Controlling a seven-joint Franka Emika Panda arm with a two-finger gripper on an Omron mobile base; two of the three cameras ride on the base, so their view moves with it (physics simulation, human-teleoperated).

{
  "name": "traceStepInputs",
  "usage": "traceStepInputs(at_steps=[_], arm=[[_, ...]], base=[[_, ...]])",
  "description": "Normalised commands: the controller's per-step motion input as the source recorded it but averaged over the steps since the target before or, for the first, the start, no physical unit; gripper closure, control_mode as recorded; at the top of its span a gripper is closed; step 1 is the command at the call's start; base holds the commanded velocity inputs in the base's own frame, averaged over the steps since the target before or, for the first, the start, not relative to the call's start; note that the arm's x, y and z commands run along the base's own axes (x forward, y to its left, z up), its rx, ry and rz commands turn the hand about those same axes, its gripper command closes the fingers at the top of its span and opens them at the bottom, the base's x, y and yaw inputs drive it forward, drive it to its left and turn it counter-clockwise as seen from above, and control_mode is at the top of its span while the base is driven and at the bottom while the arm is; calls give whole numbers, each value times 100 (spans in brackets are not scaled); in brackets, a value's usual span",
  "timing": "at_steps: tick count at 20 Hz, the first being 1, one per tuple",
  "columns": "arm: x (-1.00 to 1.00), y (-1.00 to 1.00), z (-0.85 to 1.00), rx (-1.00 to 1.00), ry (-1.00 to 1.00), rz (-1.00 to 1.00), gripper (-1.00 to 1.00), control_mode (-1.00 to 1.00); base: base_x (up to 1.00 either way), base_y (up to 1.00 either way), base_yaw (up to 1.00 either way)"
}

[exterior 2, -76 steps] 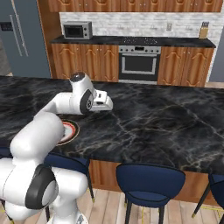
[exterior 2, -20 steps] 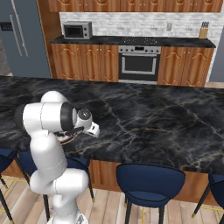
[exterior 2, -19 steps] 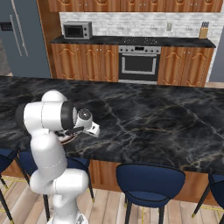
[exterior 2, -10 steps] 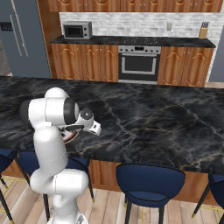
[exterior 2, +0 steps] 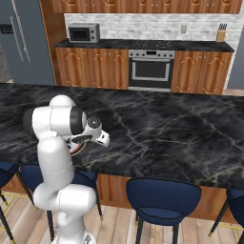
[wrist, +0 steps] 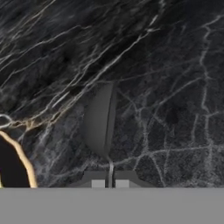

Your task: Take the fork and place it on the left side of the plate. Then take the spoon and place it on the right side of the plate. Make sure they're directly next to the plate.

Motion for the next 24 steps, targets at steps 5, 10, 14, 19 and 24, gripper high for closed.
traceStepInputs(at_steps=[5,10,14,19,24], arm=[[19,22,0,1,4,0,-100,-100],[1,0,4,8,0,0,-100,-100],[-7,-3,34,14,0,0,-100,-100],[-79,-19,68,10,0,0,-100,-100],[-100,-36,73,1,4,-6,-100,-100]], base=[[0,0,0],[0,0,0],[0,0,0],[0,0,0],[0,0,0]])
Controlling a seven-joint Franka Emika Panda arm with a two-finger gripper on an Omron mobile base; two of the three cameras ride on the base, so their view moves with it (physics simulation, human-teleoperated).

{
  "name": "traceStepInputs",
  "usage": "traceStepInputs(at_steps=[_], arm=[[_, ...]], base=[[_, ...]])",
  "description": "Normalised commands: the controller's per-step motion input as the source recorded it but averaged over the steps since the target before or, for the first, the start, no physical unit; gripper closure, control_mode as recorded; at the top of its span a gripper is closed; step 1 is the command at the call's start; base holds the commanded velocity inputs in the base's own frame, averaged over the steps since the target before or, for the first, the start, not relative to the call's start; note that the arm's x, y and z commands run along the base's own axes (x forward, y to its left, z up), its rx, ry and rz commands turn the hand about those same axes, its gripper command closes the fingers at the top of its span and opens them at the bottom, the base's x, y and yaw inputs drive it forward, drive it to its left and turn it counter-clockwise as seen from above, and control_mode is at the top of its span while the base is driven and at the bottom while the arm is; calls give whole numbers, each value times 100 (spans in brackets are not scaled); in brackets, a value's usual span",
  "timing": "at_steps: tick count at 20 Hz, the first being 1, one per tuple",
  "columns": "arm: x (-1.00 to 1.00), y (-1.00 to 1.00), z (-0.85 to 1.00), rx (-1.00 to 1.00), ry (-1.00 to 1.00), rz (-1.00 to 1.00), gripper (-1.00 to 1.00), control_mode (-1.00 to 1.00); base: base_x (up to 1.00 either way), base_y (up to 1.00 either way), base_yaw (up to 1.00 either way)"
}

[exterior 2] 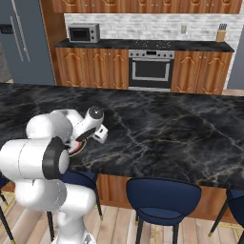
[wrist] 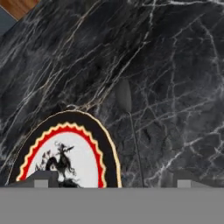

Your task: Take the fork and place it on the left side of the plate. Then take the spoon and place it on the right side of the plate. Make sure they're directly next to the plate.

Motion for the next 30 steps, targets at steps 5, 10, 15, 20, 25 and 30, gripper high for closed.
traceStepInputs(at_steps=[5,10,15,20,25,30], arm=[[-100,-36,96,-1,19,-8,-100,-100],[-100,-11,49,-14,27,-1,-100,-100],[-100,0,-9,-23,12,1,-100,-100],[-77,0,-2,-9,-5,3,-100,-100],[-22,0,0,-1,-3,7,-100,-100],[0,0,0,0,0,6,-100,-100]], base=[[0,0,0],[0,0,0],[0,0,0],[0,0,0],[0,0,0],[0,0,0]])
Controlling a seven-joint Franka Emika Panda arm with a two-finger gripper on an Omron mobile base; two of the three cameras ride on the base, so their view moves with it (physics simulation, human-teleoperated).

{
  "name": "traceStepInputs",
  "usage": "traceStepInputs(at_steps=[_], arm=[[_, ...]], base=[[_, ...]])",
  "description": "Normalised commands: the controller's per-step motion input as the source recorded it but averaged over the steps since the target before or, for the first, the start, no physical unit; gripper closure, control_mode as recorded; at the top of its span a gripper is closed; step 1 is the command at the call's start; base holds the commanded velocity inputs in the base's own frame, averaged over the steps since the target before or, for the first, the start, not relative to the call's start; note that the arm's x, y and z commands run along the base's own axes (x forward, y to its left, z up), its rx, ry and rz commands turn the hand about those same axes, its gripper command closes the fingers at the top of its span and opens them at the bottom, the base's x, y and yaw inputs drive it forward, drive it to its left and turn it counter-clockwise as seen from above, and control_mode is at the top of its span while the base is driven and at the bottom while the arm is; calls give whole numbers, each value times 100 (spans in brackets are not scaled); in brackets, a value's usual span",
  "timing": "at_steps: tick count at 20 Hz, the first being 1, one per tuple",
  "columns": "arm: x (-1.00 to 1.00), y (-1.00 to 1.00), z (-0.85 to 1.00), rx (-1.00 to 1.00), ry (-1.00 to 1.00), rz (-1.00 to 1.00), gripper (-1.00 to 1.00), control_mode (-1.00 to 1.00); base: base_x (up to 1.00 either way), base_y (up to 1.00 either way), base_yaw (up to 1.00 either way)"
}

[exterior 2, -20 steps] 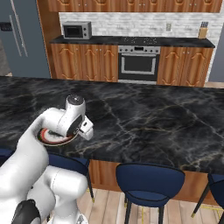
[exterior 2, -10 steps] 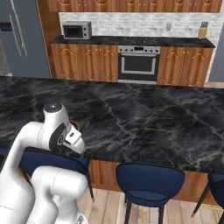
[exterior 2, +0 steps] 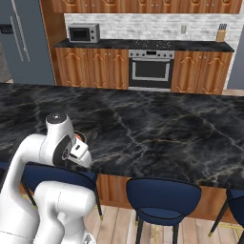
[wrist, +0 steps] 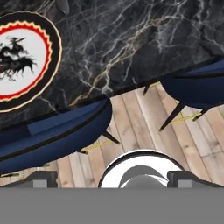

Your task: Take the fork and place it on the left side of the plate. Then take the spoon and place it on the right side of the plate. Make sure they're directly next to the plate.

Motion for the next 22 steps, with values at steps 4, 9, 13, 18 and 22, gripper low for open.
traceStepInputs(at_steps=[4,9,13,18,22], arm=[[0,0,0,0,0,6,-100,-100],[0,0,0,0,0,1,-100,100],[0,0,0,0,0,0,-100,100],[0,0,0,0,0,0,-100,100],[0,0,0,0,0,0,-100,100]], base=[[0,0,0],[-46,-21,1],[-100,-67,-2],[-70,-96,-5],[-1,-100,-4]])
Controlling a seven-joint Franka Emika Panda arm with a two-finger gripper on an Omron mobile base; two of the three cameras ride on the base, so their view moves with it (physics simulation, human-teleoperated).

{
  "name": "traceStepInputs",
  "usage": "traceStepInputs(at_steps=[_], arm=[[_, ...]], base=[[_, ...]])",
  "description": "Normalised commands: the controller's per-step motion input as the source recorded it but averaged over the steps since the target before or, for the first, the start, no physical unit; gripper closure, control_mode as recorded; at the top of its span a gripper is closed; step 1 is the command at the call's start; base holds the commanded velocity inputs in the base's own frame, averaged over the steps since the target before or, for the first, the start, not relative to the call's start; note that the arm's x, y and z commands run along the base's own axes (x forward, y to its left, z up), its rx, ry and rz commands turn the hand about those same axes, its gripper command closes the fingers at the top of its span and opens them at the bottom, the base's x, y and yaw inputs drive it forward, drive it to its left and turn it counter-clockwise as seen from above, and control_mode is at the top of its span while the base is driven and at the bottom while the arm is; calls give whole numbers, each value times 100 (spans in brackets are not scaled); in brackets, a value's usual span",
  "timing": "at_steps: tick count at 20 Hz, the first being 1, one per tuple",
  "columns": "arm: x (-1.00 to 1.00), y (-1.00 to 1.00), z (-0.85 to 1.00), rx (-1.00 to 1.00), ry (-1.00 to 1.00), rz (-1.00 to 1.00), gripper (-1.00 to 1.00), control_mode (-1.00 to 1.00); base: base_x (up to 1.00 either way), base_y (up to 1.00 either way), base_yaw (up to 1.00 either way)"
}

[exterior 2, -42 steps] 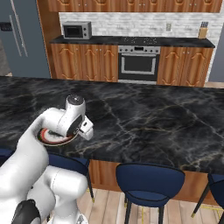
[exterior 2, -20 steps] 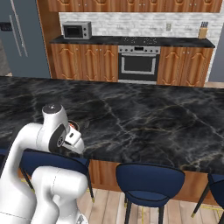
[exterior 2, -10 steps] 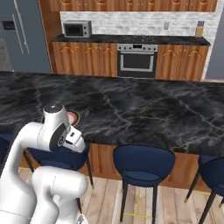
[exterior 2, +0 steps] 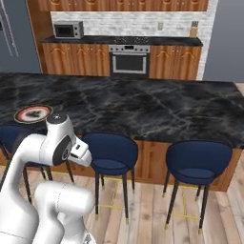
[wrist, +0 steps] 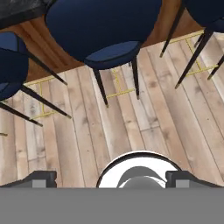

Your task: Take the fork and place it on the left side of the plate. Then take the spoon and place it on the right side of the plate. Make sure they're directly next to the plate.

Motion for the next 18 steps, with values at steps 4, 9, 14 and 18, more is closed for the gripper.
traceStepInputs(at_steps=[4,9,14,18], arm=[[0,0,0,0,0,0,-100,100],[0,0,0,0,0,0,-100,100],[0,0,0,0,0,0,-100,100],[0,0,0,0,0,0,-100,100]], base=[[0,-100,-4],[10,-100,-5],[41,-100,-10],[55,-100,-10]])
